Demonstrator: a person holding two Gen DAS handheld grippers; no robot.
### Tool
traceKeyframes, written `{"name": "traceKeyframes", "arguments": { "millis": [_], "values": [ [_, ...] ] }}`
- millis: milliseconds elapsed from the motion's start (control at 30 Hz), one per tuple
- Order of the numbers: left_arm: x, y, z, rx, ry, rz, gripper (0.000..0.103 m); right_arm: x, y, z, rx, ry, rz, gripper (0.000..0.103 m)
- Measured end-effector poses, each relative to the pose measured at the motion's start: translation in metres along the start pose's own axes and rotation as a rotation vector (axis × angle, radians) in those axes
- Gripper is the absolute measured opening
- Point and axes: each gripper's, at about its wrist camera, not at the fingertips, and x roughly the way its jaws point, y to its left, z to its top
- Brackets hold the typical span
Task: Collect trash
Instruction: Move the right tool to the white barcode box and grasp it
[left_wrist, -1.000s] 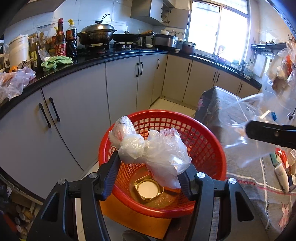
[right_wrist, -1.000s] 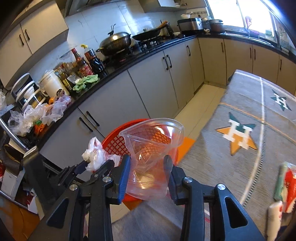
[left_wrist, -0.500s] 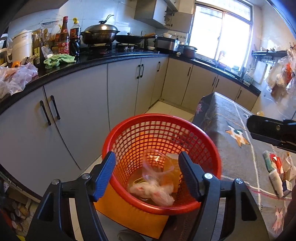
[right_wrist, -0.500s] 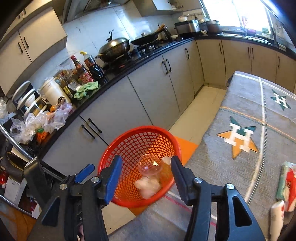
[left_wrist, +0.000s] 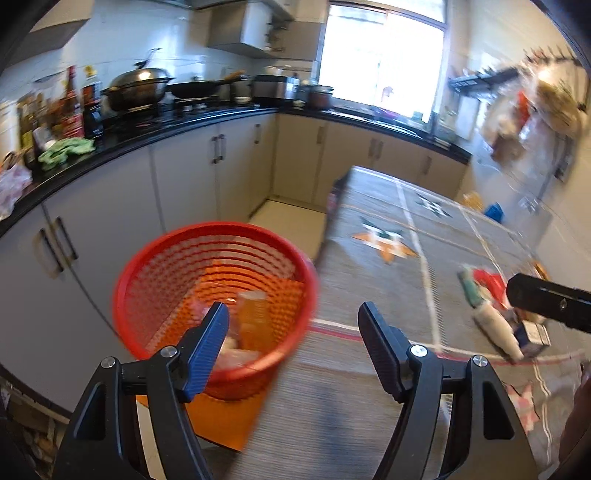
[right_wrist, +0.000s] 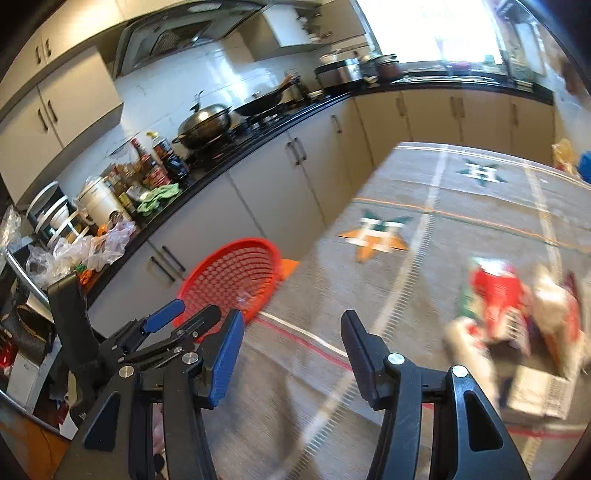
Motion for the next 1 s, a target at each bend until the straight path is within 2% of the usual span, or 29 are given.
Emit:
{"name": "traceKeyframes", "arguments": {
  "millis": [100,200,333,433,500,633,800,900,1000],
  "values": [
    [0.003,-0.027,-0.004,0.05,0.023,-0.03,0.072,-0.027,-0.029,-0.009,0.043,-0.028,-0.026,0.059],
    [0.005,-0.053,-0.009,0.095,0.045,-0.069,0.072,-0.052,-0.065,-0.017,0.064,-0.053,-0.096,0.059],
    [0.008,-0.084,-0.013,0.149,0.063,-0.099,0.072,-0.074,-0.129,-0.022,0.137,-0.049,-0.158,0.059],
    [0.012,-0.106,-0.018,0.185,0.08,-0.118,0.072,-0.073,-0.169,-0.024,0.189,-0.02,-0.151,0.059],
    [0.012,-0.117,-0.022,0.206,0.086,-0.125,0.072,-0.068,-0.189,-0.027,0.237,0.001,-0.112,0.059],
    [0.014,-0.135,-0.027,0.249,0.1,-0.133,0.072,-0.06,-0.196,-0.036,0.255,0.04,-0.037,0.059],
    [0.016,-0.142,-0.028,0.269,0.11,-0.133,0.072,-0.062,-0.172,-0.052,0.159,0.118,0.027,0.059],
    [0.021,-0.143,-0.027,0.263,0.121,-0.134,0.072,-0.063,-0.153,-0.061,0.059,0.145,-0.027,0.059],
    [0.025,-0.146,-0.023,0.247,0.137,-0.147,0.072,-0.056,-0.13,-0.065,-0.074,0.158,-0.156,0.06]
  ]
}}
